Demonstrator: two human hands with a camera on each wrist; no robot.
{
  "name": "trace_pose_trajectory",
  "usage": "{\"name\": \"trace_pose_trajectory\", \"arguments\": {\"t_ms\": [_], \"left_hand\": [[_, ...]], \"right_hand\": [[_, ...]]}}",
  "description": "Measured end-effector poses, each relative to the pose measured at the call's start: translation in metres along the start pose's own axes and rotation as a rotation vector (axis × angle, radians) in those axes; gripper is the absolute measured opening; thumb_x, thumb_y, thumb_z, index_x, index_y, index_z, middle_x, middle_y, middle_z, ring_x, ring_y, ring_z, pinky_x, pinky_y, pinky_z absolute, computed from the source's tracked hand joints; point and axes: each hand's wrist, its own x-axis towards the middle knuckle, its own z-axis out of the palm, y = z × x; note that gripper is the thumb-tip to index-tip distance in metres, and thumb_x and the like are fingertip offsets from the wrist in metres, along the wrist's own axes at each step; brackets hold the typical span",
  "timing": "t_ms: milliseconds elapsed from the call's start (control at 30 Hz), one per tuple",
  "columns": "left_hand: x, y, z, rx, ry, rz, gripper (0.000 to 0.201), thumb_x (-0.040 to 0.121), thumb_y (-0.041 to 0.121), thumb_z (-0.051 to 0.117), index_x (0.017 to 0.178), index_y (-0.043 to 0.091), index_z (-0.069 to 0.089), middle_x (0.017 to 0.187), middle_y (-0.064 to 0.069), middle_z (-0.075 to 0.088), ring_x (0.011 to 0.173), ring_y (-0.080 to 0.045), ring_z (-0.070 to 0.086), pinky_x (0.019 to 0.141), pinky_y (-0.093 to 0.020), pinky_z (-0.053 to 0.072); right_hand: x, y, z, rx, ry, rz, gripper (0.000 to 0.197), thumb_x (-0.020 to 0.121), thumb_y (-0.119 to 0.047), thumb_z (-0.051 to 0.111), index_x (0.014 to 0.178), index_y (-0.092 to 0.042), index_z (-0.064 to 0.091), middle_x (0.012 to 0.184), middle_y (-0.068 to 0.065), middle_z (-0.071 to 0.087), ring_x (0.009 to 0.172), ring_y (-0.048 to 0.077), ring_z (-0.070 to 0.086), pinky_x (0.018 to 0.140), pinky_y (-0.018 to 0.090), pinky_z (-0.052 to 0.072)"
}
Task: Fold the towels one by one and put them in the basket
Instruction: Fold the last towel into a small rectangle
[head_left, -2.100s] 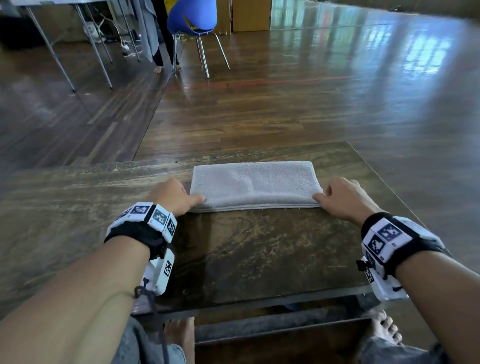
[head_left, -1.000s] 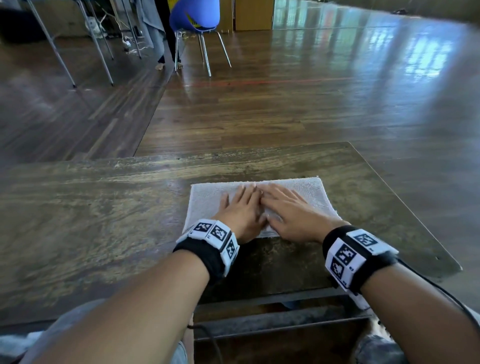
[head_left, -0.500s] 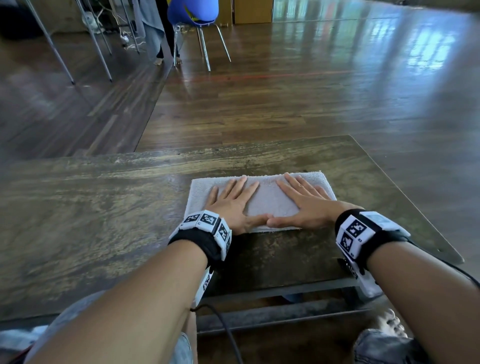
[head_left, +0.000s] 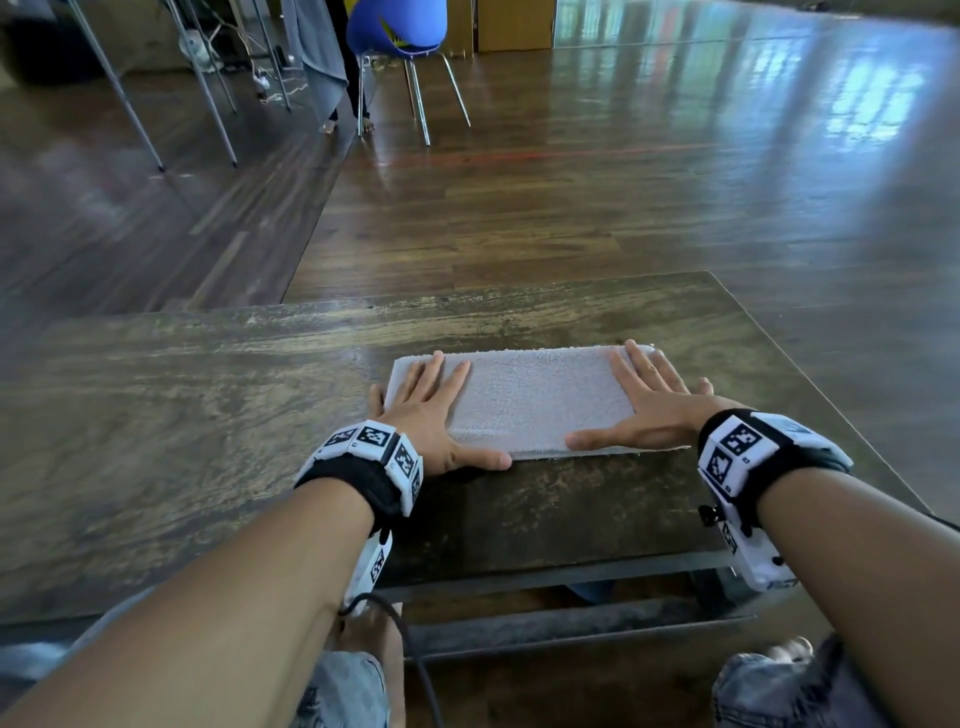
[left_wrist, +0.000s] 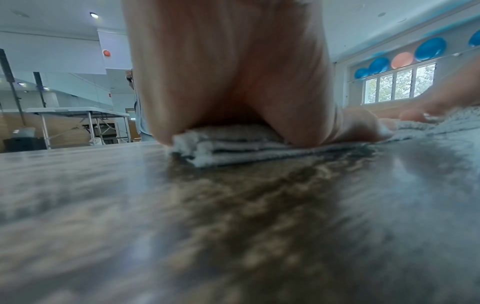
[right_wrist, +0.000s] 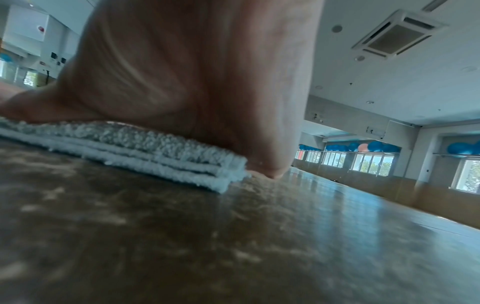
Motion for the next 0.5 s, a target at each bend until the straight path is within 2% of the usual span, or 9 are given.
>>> {"name": "trace_pose_trajectory", "arguments": {"t_ms": [100,200,267,333,367,400,433,467,500], "left_hand": [[-0.005,-0.006,-0.004,0.006,-0.04,-0.006,0.14,0.042,0.099,0.054,0.145,0.051,-0.028,0.155,0.018,-0.039,0.144,-0.009,-0.035,0.116,-0.06,-0.015],[-0.007,-0.007,-0.006,0.036,-0.083,-0.009,0.139,0.049,0.096,0.057,0.144,0.048,-0.032,0.154,0.014,-0.042,0.144,-0.012,-0.036,0.116,-0.062,-0.014],[-0.007,-0.006,-0.009,0.088,-0.107,-0.013,0.14,0.051,0.096,0.056,0.144,0.045,-0.035,0.154,0.011,-0.043,0.145,-0.015,-0.034,0.116,-0.064,-0.011],[-0.009,-0.005,-0.015,0.12,-0.123,-0.011,0.141,0.049,0.097,0.055,0.146,0.043,-0.032,0.156,0.009,-0.04,0.148,-0.018,-0.029,0.115,-0.064,-0.01],[-0.011,-0.003,-0.019,0.104,-0.113,0.0,0.141,0.048,0.097,0.055,0.15,0.043,-0.026,0.159,0.007,-0.035,0.15,-0.02,-0.024,0.114,-0.064,-0.01],[-0.012,-0.001,-0.022,0.065,-0.087,0.016,0.138,0.048,0.095,0.056,0.153,0.042,-0.017,0.162,0.006,-0.029,0.151,-0.022,-0.02,0.115,-0.064,-0.008],[-0.013,0.0,-0.026,0.014,-0.05,0.032,0.132,0.051,0.092,0.059,0.155,0.043,-0.005,0.164,0.004,-0.022,0.152,-0.025,-0.016,0.115,-0.064,-0.006],[-0.014,0.001,-0.028,-0.028,-0.01,0.044,0.122,0.057,0.086,0.063,0.156,0.043,0.005,0.166,0.001,-0.016,0.153,-0.026,-0.012,0.116,-0.064,-0.003],[-0.015,0.002,-0.03,-0.044,0.023,0.048,0.11,0.066,0.078,0.067,0.155,0.043,0.012,0.166,-0.001,-0.011,0.153,-0.027,-0.009,0.116,-0.064,-0.001]], "right_hand": [[-0.005,0.005,-0.002,0.004,-0.009,0.05,0.161,0.026,-0.113,0.039,0.149,-0.039,-0.034,0.155,-0.021,-0.043,0.151,0.013,-0.028,0.116,0.065,-0.014],[-0.009,0.007,0.0,-0.01,0.005,0.059,0.163,0.025,-0.114,0.035,0.151,-0.036,-0.033,0.157,-0.019,-0.04,0.152,0.014,-0.027,0.113,0.065,-0.02],[-0.01,0.008,0.003,-0.046,0.066,0.018,0.158,0.032,-0.114,0.028,0.155,-0.032,-0.026,0.161,-0.014,-0.034,0.152,0.016,-0.026,0.109,0.063,-0.028],[-0.013,0.002,0.004,-0.064,0.183,-0.05,0.143,0.048,-0.112,0.019,0.161,-0.029,-0.009,0.168,-0.007,-0.02,0.153,0.017,-0.023,0.109,0.059,-0.03],[-0.016,-0.002,0.002,-0.044,0.263,-0.097,0.129,0.059,-0.107,0.019,0.162,-0.031,0.005,0.17,-0.004,-0.007,0.155,0.018,-0.017,0.113,0.058,-0.025],[-0.02,-0.008,0.0,-0.002,0.337,-0.15,0.112,0.07,-0.1,0.023,0.159,-0.032,0.021,0.168,0.0,0.013,0.154,0.02,-0.005,0.119,0.058,-0.012],[-0.023,-0.016,-0.004,0.055,0.384,-0.211,0.093,0.078,-0.091,0.032,0.151,-0.033,0.037,0.156,0.001,0.036,0.148,0.022,0.013,0.121,0.055,0.008],[-0.027,-0.025,-0.007,0.113,0.393,-0.278,0.073,0.084,-0.08,0.042,0.14,-0.033,0.049,0.136,-0.001,0.055,0.137,0.021,0.032,0.114,0.048,0.029],[-0.03,-0.034,-0.008,0.15,0.354,-0.334,0.055,0.089,-0.07,0.05,0.128,-0.032,0.057,0.112,-0.005,0.067,0.119,0.015,0.048,0.1,0.041,0.04]]}}
